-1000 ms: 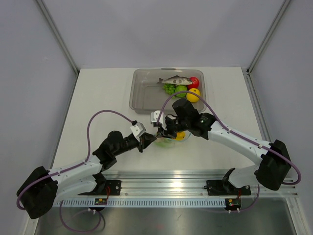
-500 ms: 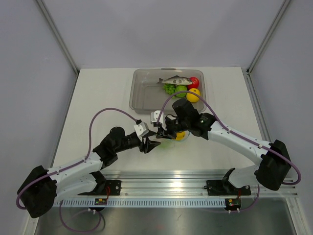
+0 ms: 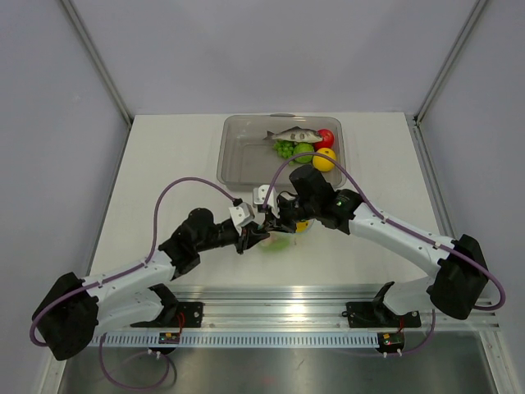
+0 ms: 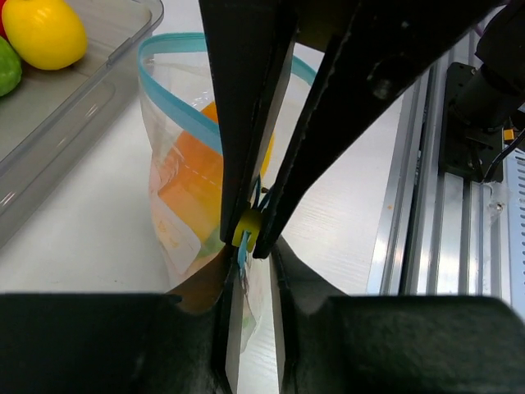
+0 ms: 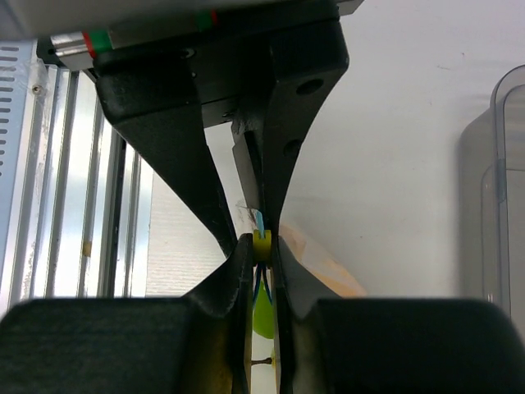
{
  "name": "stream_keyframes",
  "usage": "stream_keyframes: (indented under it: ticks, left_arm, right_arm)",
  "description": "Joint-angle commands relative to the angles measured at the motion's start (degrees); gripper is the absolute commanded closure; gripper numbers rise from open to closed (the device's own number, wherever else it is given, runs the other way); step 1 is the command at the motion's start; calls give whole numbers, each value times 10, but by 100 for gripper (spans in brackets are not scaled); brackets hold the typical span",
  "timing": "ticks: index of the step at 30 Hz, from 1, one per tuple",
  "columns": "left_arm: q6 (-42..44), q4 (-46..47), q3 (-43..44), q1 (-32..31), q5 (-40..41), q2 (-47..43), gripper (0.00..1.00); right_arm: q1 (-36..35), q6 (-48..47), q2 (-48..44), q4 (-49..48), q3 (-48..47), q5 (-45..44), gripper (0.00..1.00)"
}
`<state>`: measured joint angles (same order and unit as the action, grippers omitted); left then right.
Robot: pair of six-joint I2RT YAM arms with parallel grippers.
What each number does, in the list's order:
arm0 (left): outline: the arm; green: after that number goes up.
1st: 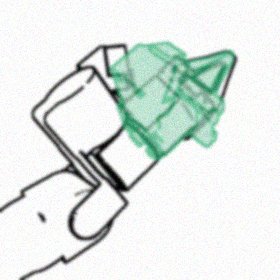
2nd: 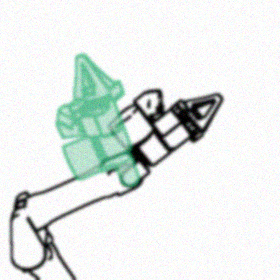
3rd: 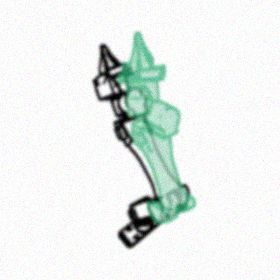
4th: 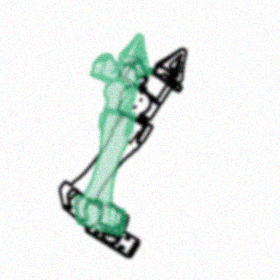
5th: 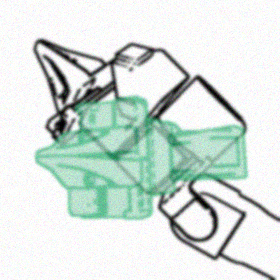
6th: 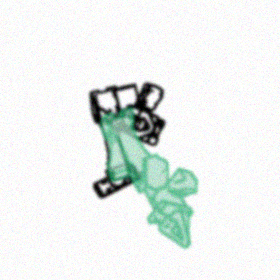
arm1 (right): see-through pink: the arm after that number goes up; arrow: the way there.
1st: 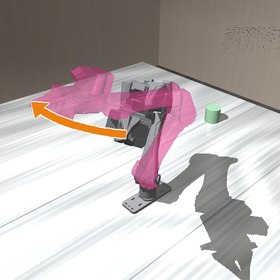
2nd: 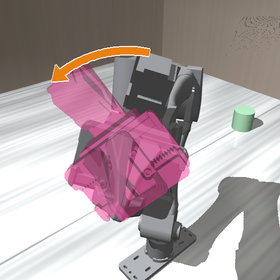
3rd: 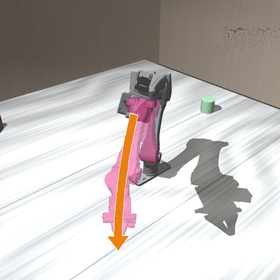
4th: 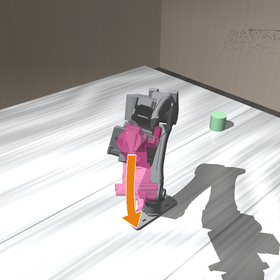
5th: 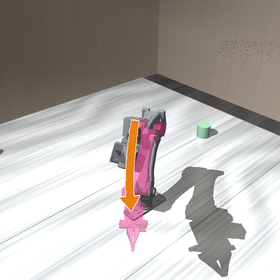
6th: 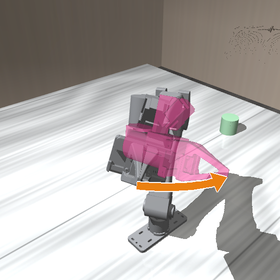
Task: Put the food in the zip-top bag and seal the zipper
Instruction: Zip the zipper food storage bag at the center of the board.
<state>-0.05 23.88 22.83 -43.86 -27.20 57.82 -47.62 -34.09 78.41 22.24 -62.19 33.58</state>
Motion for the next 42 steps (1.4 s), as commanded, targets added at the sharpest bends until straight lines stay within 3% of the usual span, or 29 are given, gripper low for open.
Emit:
stream_keyframes:
  ticks: [1,3,6,11,29,42]
  left_arm:
    - [3,33,-3,4,1,-19,79]
    - [4,31,-10,4,13,-31,72]
    - [3,30,-13,5,18,-40,71]
    - [4,36,-17,6,21,-52,100]
    - [-35,68,-85,29,159,-161,100]
    - [-84,62,-84,104,240,-195,100]
  right_arm:
    - [-5,-5,-16,-6,-9,13,100]
    - [-5,-12,-20,-3,-6,11,100]
    - [-6,-16,-23,0,-5,12,100]
    - [-6,-20,-19,10,-12,15,100]
    - [2,-29,-30,42,-3,-7,100]
    - [28,5,-79,55,36,-33,100]
